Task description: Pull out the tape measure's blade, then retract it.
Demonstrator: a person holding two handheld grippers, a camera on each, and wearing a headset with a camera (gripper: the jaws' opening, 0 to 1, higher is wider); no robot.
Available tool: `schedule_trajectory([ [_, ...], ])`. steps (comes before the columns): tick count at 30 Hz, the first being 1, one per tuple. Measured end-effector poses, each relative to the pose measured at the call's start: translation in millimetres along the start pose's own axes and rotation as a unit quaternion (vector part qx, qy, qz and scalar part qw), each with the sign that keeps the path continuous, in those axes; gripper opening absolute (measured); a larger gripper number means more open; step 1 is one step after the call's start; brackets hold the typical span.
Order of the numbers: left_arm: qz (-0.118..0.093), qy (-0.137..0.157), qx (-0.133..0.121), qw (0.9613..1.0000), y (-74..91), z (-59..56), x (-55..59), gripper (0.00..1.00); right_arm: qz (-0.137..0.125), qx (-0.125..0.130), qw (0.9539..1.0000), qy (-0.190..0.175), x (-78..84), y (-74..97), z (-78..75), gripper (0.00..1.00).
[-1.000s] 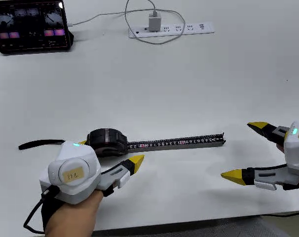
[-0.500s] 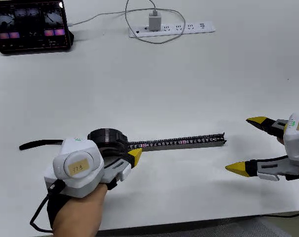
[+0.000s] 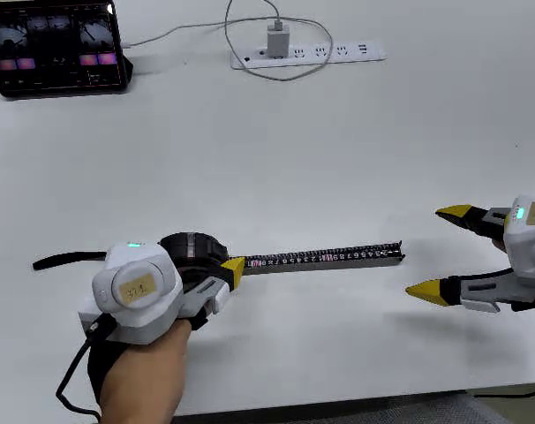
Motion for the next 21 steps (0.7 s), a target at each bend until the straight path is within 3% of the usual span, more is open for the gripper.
schedule_trajectory([
  [10, -0.004, 0.019, -0.005, 0.9998, -1.4, 4.2, -0.3, 0.64, 0.007, -0.002, 0.9998, 0.021, -3.4, -3.8, -7.7, 0.65],
  [21, -0.001, 0.019, -0.007, 0.9998, -2.4, 5.8, -0.3, 0.61, 0.019, -0.012, 0.9989, 0.04, -3.3, -6.6, -10.0, 0.61],
])
Point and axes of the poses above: the centre of the closed fingertips' face, and the gripper's own axes: y roughly backward along the fingers, z roughly to its left, x roughly out of its underside, the point moved 10 cm from there along y, roughly backward along the fingers, and after that the axes turned 14 degrees about z, right-handed, at the moved point
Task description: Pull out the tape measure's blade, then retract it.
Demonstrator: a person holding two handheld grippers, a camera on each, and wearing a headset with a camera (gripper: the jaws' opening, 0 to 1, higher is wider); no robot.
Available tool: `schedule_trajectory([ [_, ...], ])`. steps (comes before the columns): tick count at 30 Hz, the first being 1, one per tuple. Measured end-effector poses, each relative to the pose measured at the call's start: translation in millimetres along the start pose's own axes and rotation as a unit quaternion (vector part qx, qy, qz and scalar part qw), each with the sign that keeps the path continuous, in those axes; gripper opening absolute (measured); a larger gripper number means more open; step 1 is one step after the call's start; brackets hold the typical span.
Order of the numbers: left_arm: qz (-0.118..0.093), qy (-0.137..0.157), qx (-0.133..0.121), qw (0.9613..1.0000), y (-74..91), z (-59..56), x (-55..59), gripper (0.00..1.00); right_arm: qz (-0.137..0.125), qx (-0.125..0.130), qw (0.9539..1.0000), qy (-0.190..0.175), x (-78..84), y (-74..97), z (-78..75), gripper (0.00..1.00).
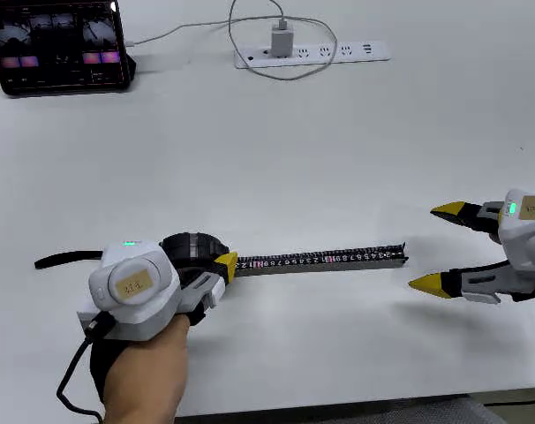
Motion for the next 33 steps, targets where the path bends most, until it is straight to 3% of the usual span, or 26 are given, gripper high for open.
schedule_trajectory([
  [13, 0.005, 0.0, 0.003, 1.0, -0.3, 0.7, -0.4, 0.61, 0.029, -0.037, 0.9982, 0.037, -5.4, -10.8, -6.7, 0.46],
  [33, 0.006, -0.001, 0.004, 1.0, -1.0, 0.8, -0.3, 0.61, 0.062, -0.101, 0.9898, 0.079, -14.4, -30.2, -13.4, 0.28],
])
Point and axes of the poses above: the centre of the closed fingertips' face, and the gripper's own axes: y roughly backward along the fingers, z roughly to its left, x roughly out of its underside, the point moved 10 cm from there along y, roughly backward along the fingers, and after that the axes turned 14 degrees about z, right-handed, at the moved point
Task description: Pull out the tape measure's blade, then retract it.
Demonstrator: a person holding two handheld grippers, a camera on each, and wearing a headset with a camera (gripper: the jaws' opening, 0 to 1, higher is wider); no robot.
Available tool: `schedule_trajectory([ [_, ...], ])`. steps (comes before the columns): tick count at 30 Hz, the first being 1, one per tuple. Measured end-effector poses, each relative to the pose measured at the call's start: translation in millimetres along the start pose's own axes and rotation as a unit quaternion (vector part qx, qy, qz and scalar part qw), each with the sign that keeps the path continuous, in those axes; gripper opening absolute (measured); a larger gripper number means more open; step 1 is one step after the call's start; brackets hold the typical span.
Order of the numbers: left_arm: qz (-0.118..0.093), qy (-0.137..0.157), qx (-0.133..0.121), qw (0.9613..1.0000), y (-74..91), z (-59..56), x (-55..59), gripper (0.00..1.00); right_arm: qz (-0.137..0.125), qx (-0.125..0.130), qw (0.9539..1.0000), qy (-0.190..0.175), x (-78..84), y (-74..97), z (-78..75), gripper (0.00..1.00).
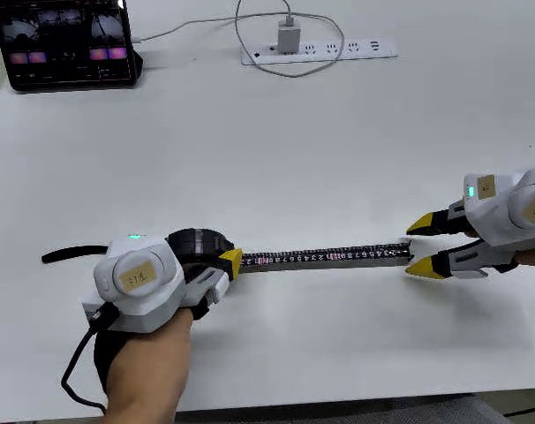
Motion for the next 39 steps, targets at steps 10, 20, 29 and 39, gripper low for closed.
schedule_trajectory([
  [10, 0.001, 0.0, 0.0, 1.0, -0.1, -0.2, -0.4, 0.61, 0.01, -0.011, 0.9998, 0.013, -1.0, -6.8, -3.1, 0.22],
  [20, 0.002, -0.001, 0.001, 1.0, -0.5, 0.1, -0.6, 0.61, 0.007, -0.013, 0.9996, 0.024, -2.6, -8.6, -3.8, 0.17],
  [29, 0.003, -0.001, 0.001, 1.0, -0.7, 0.5, -0.6, 0.61, 0.013, -0.008, 0.9991, 0.039, -2.4, -9.4, -3.9, 0.12],
  [39, 0.005, -0.005, 0.0, 1.0, -0.2, 0.5, -0.8, 0.6, 0.02, -0.006, 0.9989, 0.043, -3.1, -10.0, -4.3, 0.11],
])
Point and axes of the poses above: the centre of the closed fingertips' face, and the gripper's own axes: y roughly backward along the fingers, z roughly to its left, x roughly out of its underside, the point moved 10 cm from there along y, roughly backward along the fingers, and after that the axes turned 14 degrees about z, right-handed, at the moved point
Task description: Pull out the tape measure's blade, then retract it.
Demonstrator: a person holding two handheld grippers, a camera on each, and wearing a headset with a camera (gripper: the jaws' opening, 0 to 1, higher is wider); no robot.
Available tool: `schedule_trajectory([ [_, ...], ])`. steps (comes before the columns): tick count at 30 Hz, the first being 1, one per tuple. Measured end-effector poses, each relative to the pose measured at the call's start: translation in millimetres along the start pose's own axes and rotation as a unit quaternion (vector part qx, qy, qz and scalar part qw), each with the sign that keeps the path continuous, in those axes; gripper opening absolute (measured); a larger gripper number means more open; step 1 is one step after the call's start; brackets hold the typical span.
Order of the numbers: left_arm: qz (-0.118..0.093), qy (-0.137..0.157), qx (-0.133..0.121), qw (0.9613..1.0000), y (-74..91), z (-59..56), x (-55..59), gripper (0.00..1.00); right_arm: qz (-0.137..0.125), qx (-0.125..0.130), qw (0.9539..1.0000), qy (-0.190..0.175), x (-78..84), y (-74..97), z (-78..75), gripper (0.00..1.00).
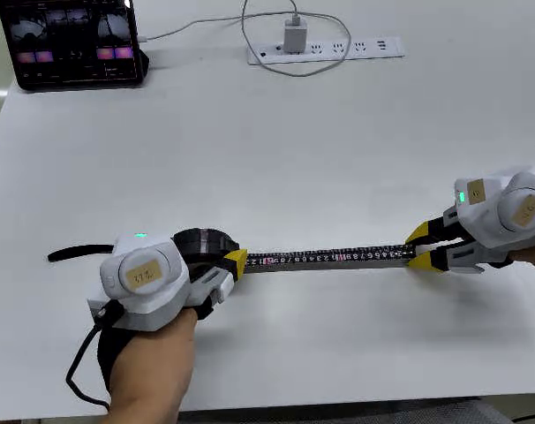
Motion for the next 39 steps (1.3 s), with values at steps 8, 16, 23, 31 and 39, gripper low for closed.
schedule_trajectory([
  [8, 0.005, 0.001, -0.001, 1.0, -0.1, 0.3, -1.0, 0.58, 0.005, 0.001, 1.0, 0.004, -0.4, 0.7, -1.7, 0.11],
  [16, 0.006, 0.003, 0.001, 1.0, -0.2, 0.6, -0.9, 0.58, 0.005, 0.001, 1.0, 0.003, -1.0, 1.1, -2.3, 0.11],
  [23, 0.007, 0.004, 0.003, 1.0, -0.1, 0.9, -1.0, 0.58, -0.005, -0.003, 1.0, 0.0, -7.6, 1.1, -3.1, 0.11],
  [31, 0.008, 0.005, 0.006, 0.9999, -0.6, 1.9, -0.9, 0.58, -0.013, -0.011, 0.9999, 0.001, -16.2, -3.8, -2.1, 0.11],
  [39, 0.009, 0.007, 0.008, 0.9999, -0.3, 1.9, -1.0, 0.58, -0.026, -0.02, 0.9995, -0.003, -27.5, -8.1, -1.4, 0.11],
])
Point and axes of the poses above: the centre of the closed fingertips' face, and the gripper's own axes: y roughly backward along the fingers, z roughly to its left, x roughly out of its underside, the point moved 10 cm from there along y, roughly backward along the fingers, and after that the axes turned 14 degrees about z, right-handed, at the moved point
